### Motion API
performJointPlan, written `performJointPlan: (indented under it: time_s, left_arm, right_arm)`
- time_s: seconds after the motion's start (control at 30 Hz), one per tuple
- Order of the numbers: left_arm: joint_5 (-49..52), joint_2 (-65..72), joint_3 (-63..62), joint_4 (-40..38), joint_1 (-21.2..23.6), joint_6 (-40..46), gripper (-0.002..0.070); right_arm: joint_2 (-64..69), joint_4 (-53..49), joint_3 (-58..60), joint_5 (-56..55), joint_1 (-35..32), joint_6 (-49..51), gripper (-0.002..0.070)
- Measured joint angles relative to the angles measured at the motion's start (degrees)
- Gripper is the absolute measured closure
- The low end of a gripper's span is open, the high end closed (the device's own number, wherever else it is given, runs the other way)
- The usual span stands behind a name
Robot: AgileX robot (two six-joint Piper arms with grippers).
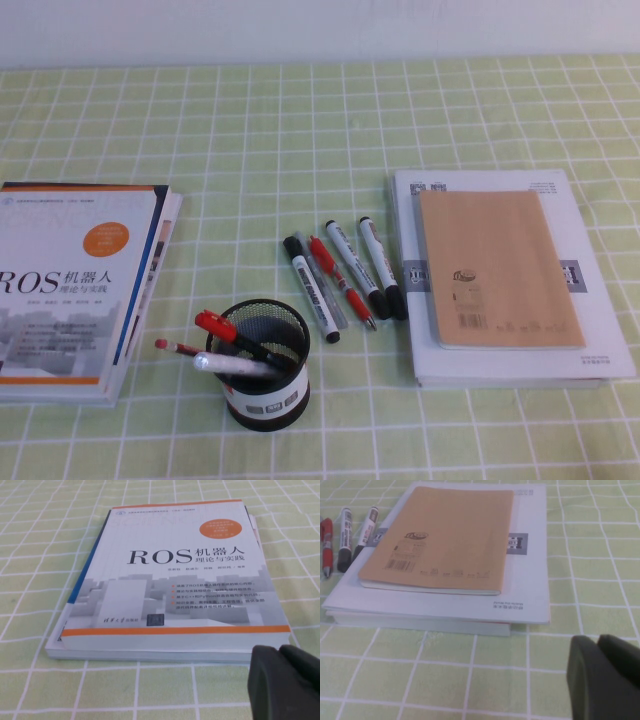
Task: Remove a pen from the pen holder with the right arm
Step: 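Take a marker out of the pen holder and lay it on the table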
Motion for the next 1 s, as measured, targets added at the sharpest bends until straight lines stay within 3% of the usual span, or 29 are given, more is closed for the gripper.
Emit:
performJointPlan:
  time_s: [1.0]
  left_arm:
    - [0.00,0.00,0.00,0.00,0.00,0.00,0.0681]
  right_arm:
    - [0.00,0.21,0.00,0.00,0.00,0.00,0.0689]
